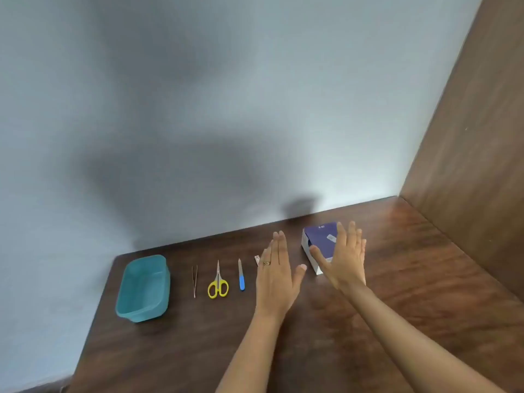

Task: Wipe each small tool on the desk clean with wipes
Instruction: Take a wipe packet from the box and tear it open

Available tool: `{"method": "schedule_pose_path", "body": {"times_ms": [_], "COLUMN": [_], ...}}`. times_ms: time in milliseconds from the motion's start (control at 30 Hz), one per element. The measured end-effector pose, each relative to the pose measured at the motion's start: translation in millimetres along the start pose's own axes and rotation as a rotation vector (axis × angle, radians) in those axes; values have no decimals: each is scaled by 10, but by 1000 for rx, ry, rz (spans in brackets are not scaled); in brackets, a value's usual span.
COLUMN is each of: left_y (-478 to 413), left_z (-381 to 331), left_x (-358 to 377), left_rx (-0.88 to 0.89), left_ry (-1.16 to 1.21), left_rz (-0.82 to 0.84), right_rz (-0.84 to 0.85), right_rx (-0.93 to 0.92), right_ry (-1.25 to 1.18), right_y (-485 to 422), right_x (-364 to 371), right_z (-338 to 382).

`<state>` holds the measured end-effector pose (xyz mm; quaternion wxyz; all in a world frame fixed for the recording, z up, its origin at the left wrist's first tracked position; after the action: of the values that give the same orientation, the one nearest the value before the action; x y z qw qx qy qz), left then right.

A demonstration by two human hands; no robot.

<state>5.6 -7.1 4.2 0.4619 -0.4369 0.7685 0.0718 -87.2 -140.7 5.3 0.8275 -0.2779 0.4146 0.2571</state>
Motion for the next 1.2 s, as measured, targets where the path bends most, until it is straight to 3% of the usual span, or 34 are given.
{"method": "schedule_pose_path", "body": {"times_ms": [133,233,500,833,933,1067,1133,1200], "left_y": [-76,-102,9,770,955,1068,1137,1196], "left_z": [-12,-59,-100,-373,-420,-419,-422,-437], "left_x": [296,458,823,929,916,885,878,867], "left_rx": [-78,-114,-252,-204,-195,-181,-159,-143], "left_ry": [198,290,435,452,404,373,356,340], "left_rz": [253,316,292,205,197,197,202,197], "right_rz": [-122,-81,-77,37,31,13,-57,-195], "right_rx": [22,67,-8,14,-12,18,135,187], "right_ry": [130,166,258,233,97,-355,-637,-661], "right_y": [-202,-286,-61,576,711,695,669,666], "right_x": [149,246,297,-58,-238,-685,-932,-1059], "right_z": [11,-35,-155,-230,-282,-345,-536,-798]}}
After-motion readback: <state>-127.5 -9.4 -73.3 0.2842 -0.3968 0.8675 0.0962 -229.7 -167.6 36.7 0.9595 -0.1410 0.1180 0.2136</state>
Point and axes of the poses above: each hand's wrist, its own y-axis away from the middle knuckle, its own x-axis out of the palm, z = x × y, the point moved 1 cm from there along -y, towards the middle knuckle, and after that the axes turned 14 degrees about -x, right-handed, at the moved point
